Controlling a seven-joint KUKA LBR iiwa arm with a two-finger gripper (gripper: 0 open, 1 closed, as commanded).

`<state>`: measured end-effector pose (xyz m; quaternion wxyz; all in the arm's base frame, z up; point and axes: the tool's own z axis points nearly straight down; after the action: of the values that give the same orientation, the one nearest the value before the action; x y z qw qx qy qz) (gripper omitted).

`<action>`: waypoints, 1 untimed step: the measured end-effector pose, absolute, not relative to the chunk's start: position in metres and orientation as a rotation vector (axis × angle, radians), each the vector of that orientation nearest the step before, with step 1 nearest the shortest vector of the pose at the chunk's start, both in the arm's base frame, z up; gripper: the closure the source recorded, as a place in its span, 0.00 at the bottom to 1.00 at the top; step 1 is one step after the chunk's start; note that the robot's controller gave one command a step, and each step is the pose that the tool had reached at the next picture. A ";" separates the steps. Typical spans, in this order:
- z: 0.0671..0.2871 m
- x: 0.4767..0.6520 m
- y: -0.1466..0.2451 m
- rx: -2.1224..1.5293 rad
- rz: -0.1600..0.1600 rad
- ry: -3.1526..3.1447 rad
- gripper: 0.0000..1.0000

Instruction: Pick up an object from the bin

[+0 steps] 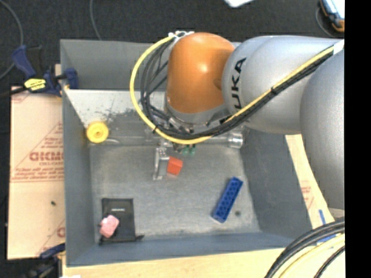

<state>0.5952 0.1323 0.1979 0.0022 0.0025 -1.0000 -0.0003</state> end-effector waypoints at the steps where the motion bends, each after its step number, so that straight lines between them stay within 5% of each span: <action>1: 0.203 0.597 0.132 0.002 -0.003 -3.145 0.00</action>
Offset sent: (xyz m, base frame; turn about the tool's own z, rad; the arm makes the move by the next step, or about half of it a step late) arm -0.0444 -0.0687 -0.0777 -0.0964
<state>0.5967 0.1315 0.2031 -0.0019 0.0006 -1.0000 -0.0009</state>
